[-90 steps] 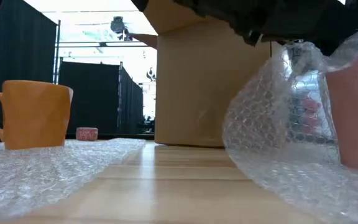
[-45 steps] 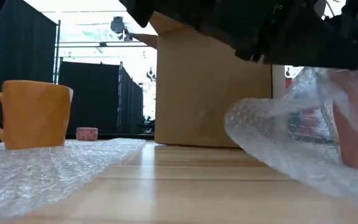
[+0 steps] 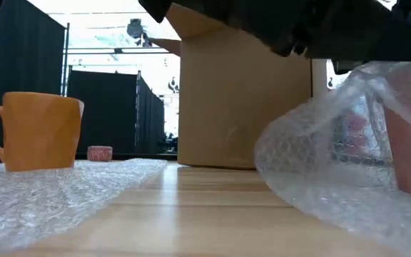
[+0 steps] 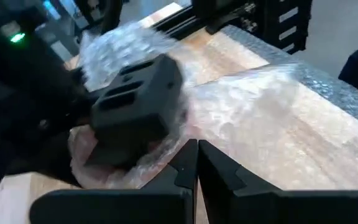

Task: Wrap mug
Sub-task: Wrap the pink mug in the bubble wrap

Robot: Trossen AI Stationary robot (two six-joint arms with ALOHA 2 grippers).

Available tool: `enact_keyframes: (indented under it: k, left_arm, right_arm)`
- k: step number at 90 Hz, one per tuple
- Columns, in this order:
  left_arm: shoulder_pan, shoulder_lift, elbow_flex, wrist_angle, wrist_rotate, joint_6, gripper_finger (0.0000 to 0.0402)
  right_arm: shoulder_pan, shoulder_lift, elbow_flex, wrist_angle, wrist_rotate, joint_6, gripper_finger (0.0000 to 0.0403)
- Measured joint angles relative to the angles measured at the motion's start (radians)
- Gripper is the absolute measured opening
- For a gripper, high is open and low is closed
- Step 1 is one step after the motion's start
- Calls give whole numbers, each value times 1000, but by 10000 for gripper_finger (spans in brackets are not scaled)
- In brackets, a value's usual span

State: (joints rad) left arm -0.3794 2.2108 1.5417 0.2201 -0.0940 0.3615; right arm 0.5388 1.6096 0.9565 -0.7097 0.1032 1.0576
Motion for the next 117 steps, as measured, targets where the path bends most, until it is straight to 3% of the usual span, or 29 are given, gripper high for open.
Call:
enact_keyframes:
  k: [22, 59, 97, 117]
  left_arm:
    - [16, 0, 0, 18, -50, 78, 0]
    - [52, -3, 0, 7, 82, 127, 4]
    - [77, -1, 0, 2, 154, 159, 151]
    - [76, 28, 0, 22, 153, 257, 155]
  right_arm:
    - [0, 0, 0, 0, 2, 0, 259]
    - [0, -2, 1, 3, 2, -4, 259]
    - [0, -2, 1, 2, 2, -7, 259]
    - [0, -2, 1, 2, 1, -12, 259]
